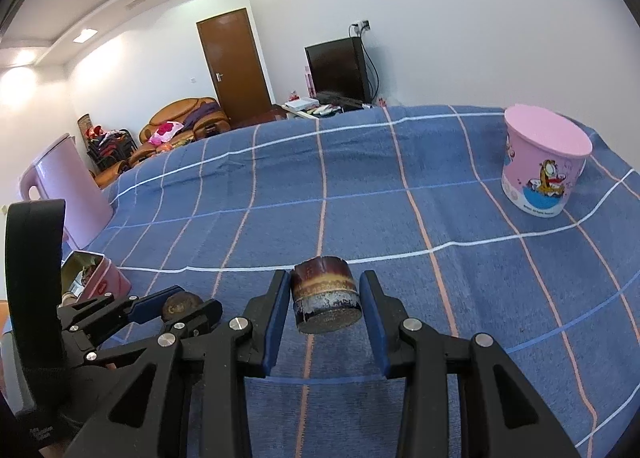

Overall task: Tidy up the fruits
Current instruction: 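Lift the brown fruit and cut fruit piece off the cloth with both tools, then carry the brown fruit and cut fruit piece over the tin box with both tools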

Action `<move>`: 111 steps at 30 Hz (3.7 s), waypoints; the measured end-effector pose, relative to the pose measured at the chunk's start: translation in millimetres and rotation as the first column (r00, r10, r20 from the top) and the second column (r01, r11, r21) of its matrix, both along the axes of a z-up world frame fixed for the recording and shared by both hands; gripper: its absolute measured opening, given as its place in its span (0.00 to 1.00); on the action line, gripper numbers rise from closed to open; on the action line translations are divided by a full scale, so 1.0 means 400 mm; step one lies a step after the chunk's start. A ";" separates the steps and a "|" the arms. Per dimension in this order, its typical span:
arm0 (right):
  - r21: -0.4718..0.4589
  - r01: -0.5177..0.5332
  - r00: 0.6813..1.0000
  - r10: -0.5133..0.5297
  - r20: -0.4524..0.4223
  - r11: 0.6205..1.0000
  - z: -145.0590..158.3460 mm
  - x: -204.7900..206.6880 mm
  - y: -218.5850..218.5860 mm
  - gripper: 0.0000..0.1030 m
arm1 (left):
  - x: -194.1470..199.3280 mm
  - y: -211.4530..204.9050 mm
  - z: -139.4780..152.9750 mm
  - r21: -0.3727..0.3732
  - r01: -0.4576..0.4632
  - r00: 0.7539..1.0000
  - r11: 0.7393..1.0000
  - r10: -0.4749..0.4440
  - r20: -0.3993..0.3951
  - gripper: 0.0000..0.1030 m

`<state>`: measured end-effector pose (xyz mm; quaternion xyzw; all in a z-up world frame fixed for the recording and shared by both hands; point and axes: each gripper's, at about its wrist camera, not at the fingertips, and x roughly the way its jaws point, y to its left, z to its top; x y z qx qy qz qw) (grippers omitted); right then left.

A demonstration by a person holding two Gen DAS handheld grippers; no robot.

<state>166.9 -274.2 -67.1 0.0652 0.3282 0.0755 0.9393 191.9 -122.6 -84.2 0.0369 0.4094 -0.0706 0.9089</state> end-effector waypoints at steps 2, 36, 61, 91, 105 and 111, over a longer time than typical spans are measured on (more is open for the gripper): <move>-0.003 -0.005 1.000 0.005 0.013 1.000 0.002 -0.007 0.003 0.37 | -0.005 0.007 0.004 -0.003 -0.012 1.000 1.000 0.012 0.014 0.38; -0.069 -0.027 0.985 0.039 0.170 0.997 0.041 -0.072 0.041 0.37 | -0.097 0.048 0.065 0.012 -0.117 0.970 0.993 0.112 0.217 0.38; -0.084 -0.030 0.964 0.051 0.262 0.996 0.064 -0.121 0.054 0.37 | -0.133 0.068 0.079 0.001 -0.171 0.947 0.985 0.164 0.277 0.38; -0.121 -0.063 0.950 0.097 0.296 0.991 0.068 -0.167 0.105 0.37 | -0.232 0.113 0.092 0.029 -0.204 0.926 0.979 0.183 0.330 0.39; -0.108 -0.164 0.945 0.188 0.269 0.981 0.061 -0.184 0.204 0.37 | -0.280 0.208 0.111 0.021 -0.258 0.907 0.966 0.235 0.350 0.39; -0.093 -0.214 0.938 0.231 0.258 0.972 0.056 -0.185 0.259 0.37 | -0.292 0.266 0.123 0.002 -0.295 0.895 0.955 0.276 0.351 0.39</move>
